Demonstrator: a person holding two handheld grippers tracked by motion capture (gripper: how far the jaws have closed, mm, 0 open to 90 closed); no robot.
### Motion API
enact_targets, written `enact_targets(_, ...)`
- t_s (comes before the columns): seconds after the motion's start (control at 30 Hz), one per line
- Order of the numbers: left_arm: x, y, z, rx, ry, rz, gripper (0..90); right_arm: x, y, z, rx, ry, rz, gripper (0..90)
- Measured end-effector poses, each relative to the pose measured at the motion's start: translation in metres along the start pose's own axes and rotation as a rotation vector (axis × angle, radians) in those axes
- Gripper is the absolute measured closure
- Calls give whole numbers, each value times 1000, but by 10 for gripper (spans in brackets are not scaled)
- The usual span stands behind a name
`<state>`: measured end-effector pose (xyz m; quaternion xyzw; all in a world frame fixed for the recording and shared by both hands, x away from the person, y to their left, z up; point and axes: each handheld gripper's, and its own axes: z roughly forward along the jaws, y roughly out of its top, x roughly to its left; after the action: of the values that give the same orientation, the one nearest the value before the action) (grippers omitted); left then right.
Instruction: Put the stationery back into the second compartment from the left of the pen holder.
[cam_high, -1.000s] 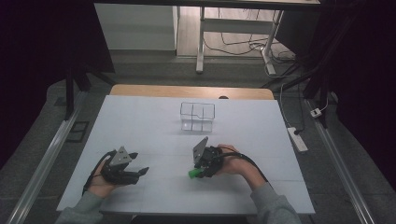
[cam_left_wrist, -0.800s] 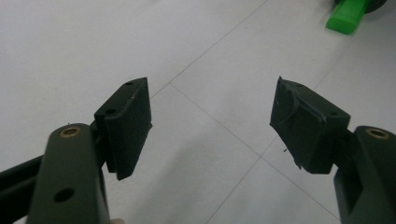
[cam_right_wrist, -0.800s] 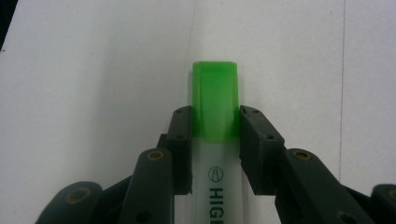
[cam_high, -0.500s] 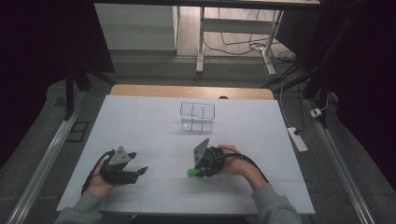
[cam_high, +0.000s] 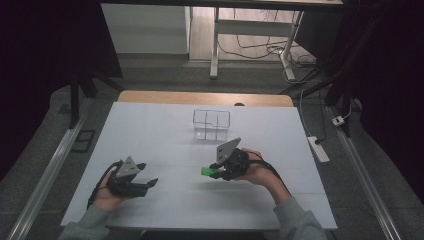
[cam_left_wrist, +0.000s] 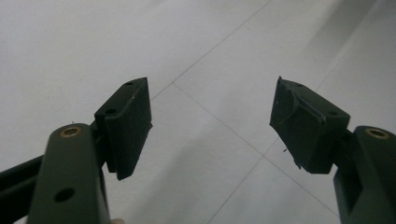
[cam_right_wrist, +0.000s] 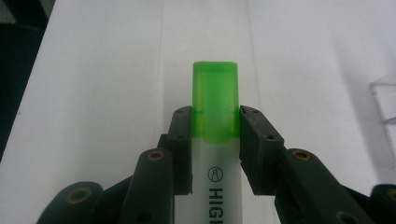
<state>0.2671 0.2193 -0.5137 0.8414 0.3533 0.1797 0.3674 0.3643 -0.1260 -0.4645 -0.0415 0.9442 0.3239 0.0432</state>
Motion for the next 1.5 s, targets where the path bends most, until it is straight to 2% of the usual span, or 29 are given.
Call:
enact_targets(0.57, 1, -1, 0, 3, 5, -1, 290, -7, -3, -26, -139, -109, 89, 662)
enact_targets(0.73, 1, -1, 1, 1, 4, 0, 290, -8, -4, -33, -167, -157, 111, 662)
enact_targets(1.0, 0, 0, 0, -1, 7, 1, 290, -10, -5, -46, -239, -262, 156, 661)
enact_targets(1.23, 0, 0, 0, 0, 9, 0, 290, -12, -6, -53, -295, -321, 207, 661)
enact_targets(1.5, -1, 2, -1, -8, 11, 1, 290, -14, -4, -56, -333, -378, 256, 661)
